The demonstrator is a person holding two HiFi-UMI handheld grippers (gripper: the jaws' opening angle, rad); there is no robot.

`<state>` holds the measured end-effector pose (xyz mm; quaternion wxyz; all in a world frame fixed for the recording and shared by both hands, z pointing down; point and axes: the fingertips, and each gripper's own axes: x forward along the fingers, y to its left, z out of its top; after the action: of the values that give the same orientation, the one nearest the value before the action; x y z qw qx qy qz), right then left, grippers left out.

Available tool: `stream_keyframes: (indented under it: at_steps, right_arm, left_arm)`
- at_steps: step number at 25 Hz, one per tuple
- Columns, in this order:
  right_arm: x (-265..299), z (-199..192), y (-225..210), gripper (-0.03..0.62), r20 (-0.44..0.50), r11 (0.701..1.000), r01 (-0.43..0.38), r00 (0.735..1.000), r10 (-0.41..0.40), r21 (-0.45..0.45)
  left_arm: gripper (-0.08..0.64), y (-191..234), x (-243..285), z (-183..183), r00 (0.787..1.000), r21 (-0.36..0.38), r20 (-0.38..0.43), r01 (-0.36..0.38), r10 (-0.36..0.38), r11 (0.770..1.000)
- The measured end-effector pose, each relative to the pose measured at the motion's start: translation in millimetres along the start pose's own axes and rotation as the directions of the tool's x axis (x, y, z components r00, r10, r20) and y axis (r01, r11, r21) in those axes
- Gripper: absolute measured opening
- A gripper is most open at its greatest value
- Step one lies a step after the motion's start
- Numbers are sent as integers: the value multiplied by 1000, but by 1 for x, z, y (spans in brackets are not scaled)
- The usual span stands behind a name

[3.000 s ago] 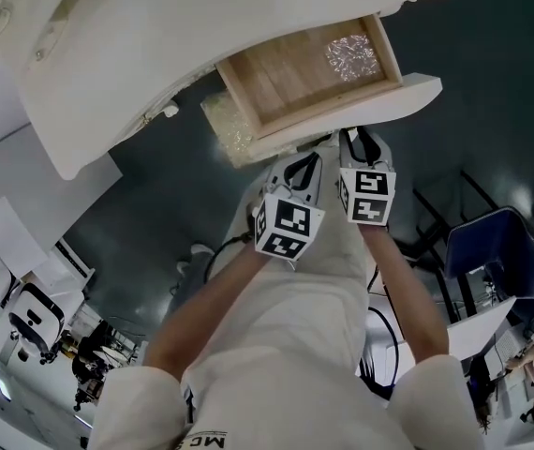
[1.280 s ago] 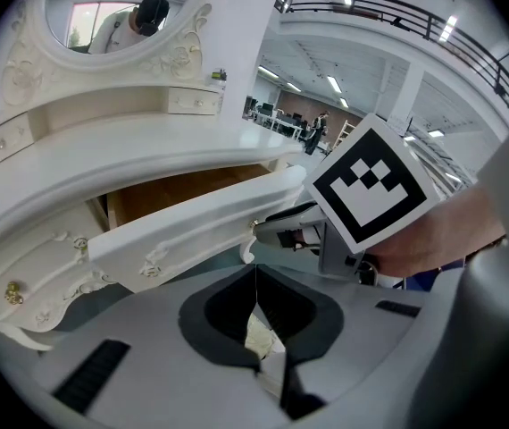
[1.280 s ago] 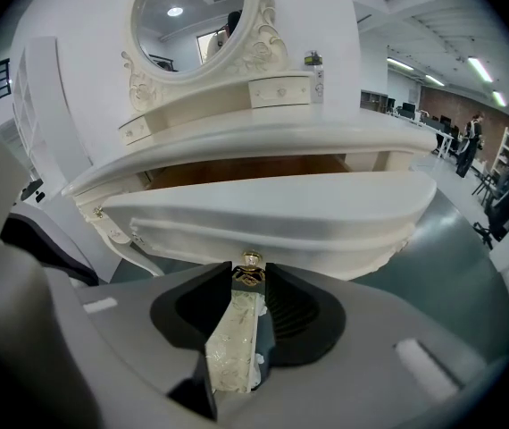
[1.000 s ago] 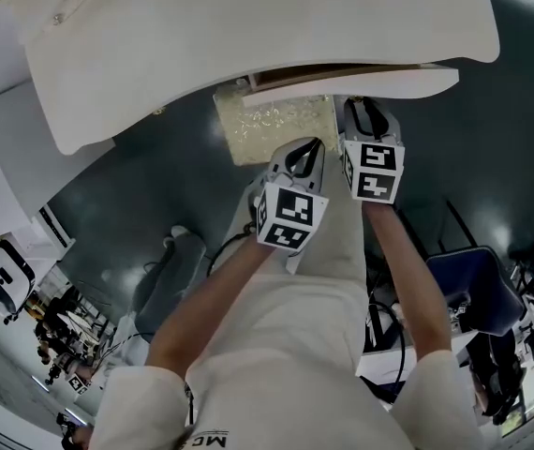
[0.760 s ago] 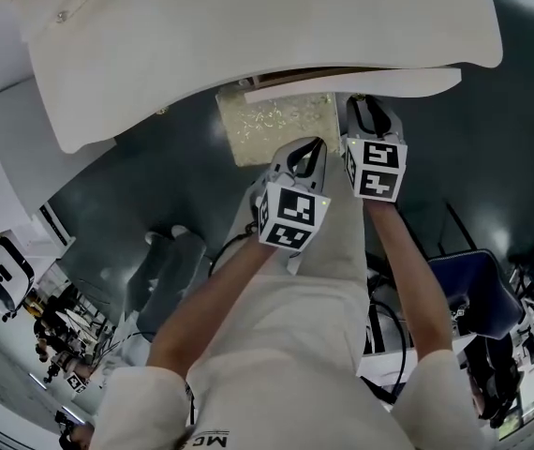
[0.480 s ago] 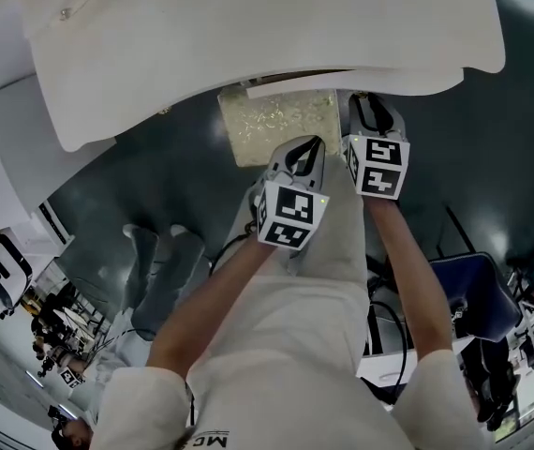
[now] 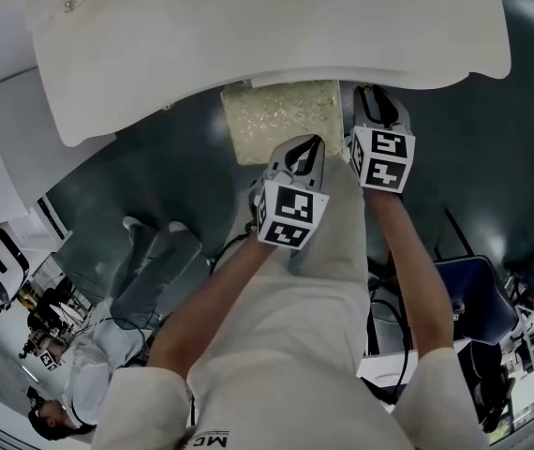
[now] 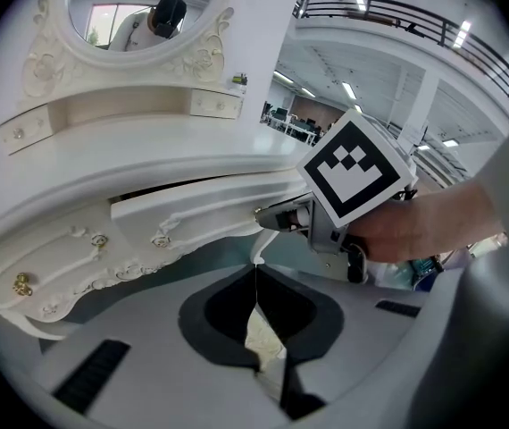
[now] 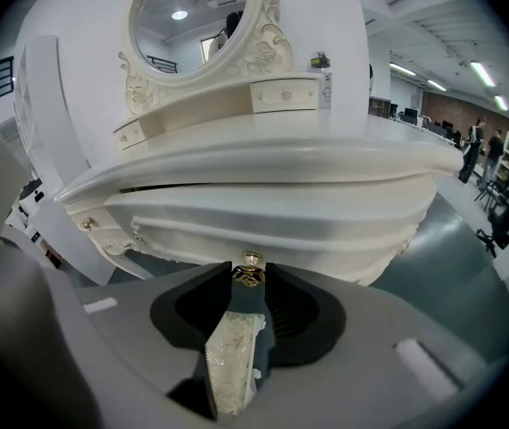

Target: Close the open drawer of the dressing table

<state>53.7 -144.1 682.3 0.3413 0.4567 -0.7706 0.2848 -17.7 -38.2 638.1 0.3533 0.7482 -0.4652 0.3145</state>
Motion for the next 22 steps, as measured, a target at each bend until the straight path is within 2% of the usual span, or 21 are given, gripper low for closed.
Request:
stream_keyframes:
  at_steps: [2,7,12,22]
  right_arm:
    - [5,4,6,115,1,1000,1,1000,-1,0]
    - [34,26,52,115,8,1000,-3,1000,3,3]
    - [19,15,11,116,28,1000,-5,1000,4,16]
    - [6,13,-18,116,49,1000,-1,999,0,14]
  left_arm:
    - [9,10,-2,0,1000,-5,3,-6,6,1000]
    - [9,68,-16,-2,1000,-23,10,-19,19,1000]
    - [9,25,-2,0,1000,-25,11,-28,28,999]
    - [9,-11,2,1,999,-29,23,-40,40,999]
